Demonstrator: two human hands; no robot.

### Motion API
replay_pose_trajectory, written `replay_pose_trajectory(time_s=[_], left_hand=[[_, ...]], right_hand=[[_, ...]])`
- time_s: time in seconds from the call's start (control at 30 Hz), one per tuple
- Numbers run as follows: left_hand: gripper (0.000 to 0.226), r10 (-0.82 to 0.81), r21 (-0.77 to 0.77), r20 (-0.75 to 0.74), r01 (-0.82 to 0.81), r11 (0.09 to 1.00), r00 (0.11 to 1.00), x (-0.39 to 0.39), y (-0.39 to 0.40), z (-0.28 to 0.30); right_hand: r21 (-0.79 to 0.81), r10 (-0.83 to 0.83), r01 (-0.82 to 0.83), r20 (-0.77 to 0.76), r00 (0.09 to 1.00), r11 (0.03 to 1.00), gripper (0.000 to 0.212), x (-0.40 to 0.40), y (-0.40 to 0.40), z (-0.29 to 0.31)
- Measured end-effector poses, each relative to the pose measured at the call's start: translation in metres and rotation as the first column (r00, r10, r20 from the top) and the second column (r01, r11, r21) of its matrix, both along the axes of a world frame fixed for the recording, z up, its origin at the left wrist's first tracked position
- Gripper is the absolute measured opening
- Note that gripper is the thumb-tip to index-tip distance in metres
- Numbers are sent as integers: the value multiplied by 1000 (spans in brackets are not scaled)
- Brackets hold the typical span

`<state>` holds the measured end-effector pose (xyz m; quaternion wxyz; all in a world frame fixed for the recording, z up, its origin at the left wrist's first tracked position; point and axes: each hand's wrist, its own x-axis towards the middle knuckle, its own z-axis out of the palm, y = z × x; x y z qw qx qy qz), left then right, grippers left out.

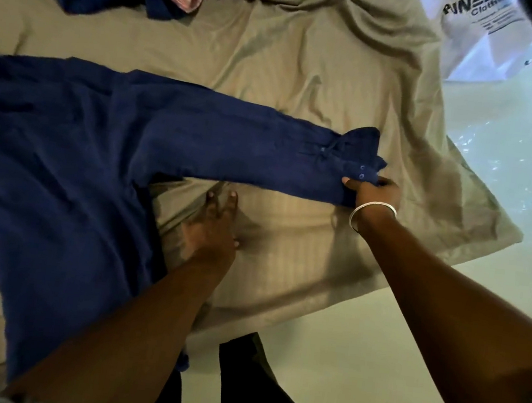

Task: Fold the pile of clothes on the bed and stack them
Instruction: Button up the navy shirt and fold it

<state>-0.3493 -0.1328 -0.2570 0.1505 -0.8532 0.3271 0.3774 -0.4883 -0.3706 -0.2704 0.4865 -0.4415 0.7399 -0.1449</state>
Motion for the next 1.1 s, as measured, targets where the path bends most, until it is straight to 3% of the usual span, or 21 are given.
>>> replay_pose_trajectory(time_s=[0.13, 0.2, 0.23, 0.27, 0.3, 0.33, 0.37, 0.4, 0.43, 0.47, 0.5, 0.57, 0.63, 0.7, 0.73, 0.8, 0.9, 1.0, 1.1], left_hand=[[93, -60, 17, -3, 60, 998, 998, 5, 2, -3], [79, -35, -58, -25, 34, 998, 999, 11, 5, -7], [65, 78, -172, -78, -91, 981, 994, 16, 10, -8], [53, 272, -305, -220, -331, 893, 937, 23, 17, -6], [44, 462, -394, -437, -626, 673, 772, 27, 20, -4], [38, 584, -306, -672, -889, 342, 456, 32, 30, 2], [41, 598, -76, -796, -996, 53, 92, 35, 42, 19], [55, 513, 160, -837, -982, -103, -191, 39, 61, 36], [71, 404, 352, -834, -926, -135, -376, 43, 78, 53], [82, 349, 470, -806, -875, -114, -478, 45, 90, 64], [83, 269, 518, -809, -850, -94, -523, 49, 114, 80], [66, 225, 457, -848, -877, -148, -480, 49, 147, 104], [40, 393, 270, -861, -945, -183, -323, 44, 188, 118], [24, 483, 286, -831, -957, -55, -276, 38, 227, 118], [23, 561, 256, -802, -966, 12, -206, 36, 256, 112], [28, 694, 174, -715, -983, 66, -80, 25, 295, 99], [25, 758, 53, -651, -993, 109, 48, 5, 344, 89], [13, 771, -58, -601, -973, 222, 212, -17, 375, 76], [11, 742, -78, -606, -949, 306, 289, -39, 388, 73]], right_hand=[[-31, 58, -53, 206, 977, 998, 27, 2, 11, 16], [-129, 147, -113, 306, 941, 985, 26, 8, 29, 35], [-213, 245, -184, 310, 919, 960, 23, 13, 43, 45], [-298, 358, -272, 289, 888, 915, 17, 20, 60, 55], [-368, 461, -353, 269, 846, 860, 13, 24, 75, 62], [-417, 557, -432, 244, 794, 799, 14, 30, 93, 71], [-456, 650, -512, 222, 727, 728, 13, 33, 112, 78], [-493, 759, -611, 177, 627, 620, 8, 36, 134, 84], [-538, 857, -699, 89, 508, 471, 9, 37, 156, 92], [-566, 929, -773, -31, 368, 287, 20, 38, 179, 98], [-572, 967, -814, -131, 219, 107, 27, 41, 211, 102], [-539, 973, -831, -229, -12, -137, 32, 42, 261, 114], [-513, 946, -803, -264, -189, -304, 33, 44, 314, 124], [-473, 906, -777, -291, -307, -415, 30, 43, 357, 129], [-462, 888, -761, -293, -354, -456, 29, 44, 381, 131], [-410, 846, -741, -303, -439, -532, 33, 40, 410, 131], [-274, 764, -725, -376, -524, -632, 47, 36, 445, 128], [-198, 740, -734, -385, -551, -649, 49, 25, 464, 126], [-138, 697, -719, -420, -580, -681, 49, 6, 481, 117]])
